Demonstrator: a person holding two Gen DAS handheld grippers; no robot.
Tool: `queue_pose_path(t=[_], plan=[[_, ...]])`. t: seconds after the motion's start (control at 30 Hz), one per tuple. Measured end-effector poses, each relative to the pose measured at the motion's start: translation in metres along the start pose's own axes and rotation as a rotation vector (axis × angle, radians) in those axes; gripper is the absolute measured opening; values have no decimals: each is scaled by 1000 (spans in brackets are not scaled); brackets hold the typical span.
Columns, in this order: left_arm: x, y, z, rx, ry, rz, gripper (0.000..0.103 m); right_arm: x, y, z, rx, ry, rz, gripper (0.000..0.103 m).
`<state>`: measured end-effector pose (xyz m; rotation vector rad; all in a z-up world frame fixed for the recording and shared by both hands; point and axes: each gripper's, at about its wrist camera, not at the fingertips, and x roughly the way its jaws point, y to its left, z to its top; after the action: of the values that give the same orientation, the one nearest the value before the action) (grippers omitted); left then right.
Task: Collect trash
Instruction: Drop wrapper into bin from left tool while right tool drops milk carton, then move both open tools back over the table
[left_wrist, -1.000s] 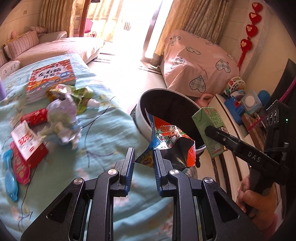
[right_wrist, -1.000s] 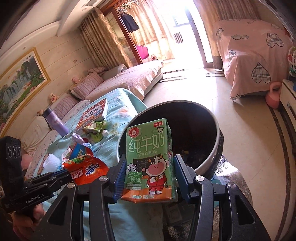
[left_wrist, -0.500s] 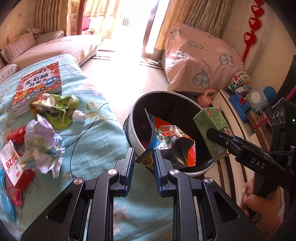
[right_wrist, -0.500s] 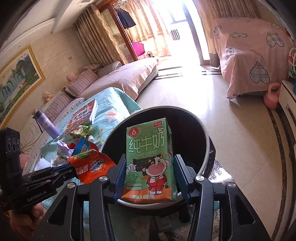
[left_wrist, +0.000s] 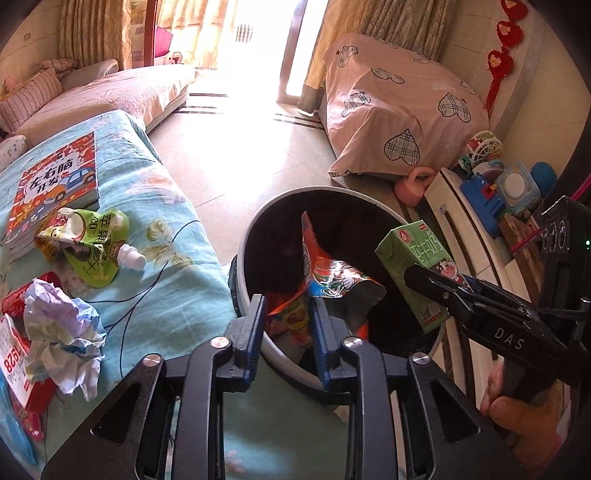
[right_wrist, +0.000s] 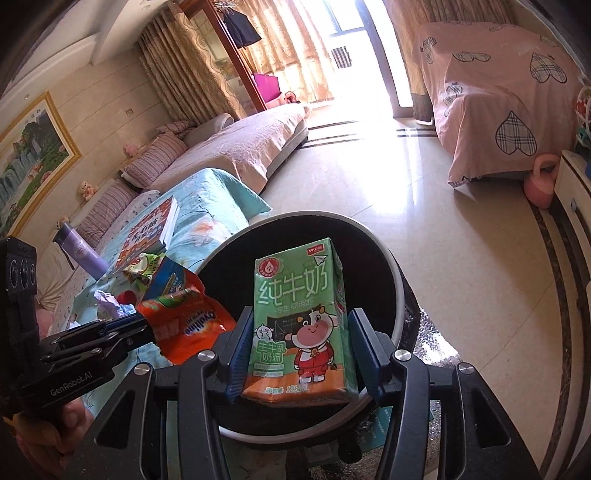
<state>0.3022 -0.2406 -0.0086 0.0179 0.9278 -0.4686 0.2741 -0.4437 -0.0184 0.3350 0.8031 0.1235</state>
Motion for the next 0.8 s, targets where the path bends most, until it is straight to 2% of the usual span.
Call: queue_pose_path(t=[0.03,0.13,0.3,0.5,0.63,0.8], plan=[[-1,0,-1,-2,-3,-2,39,0,-1,0,5,0,3,57],[-5,2,-6,-11,-17,-7,47,-5,-2,-3,11,-12,3,61],[-15,8,-17,-36,-29,-26,50,-11,2,-10,20,-21,17,68],[-35,19,-40,-76,-50,-51,51,-24,18,-22,15,-56,45,82],[-49,34,-63,-108,-57,-49,51,-34,33,-34,10,-77,59,90],[-71,60,-92,-155,-78,-18,51,-41,55,-50,6,-92,96,93]])
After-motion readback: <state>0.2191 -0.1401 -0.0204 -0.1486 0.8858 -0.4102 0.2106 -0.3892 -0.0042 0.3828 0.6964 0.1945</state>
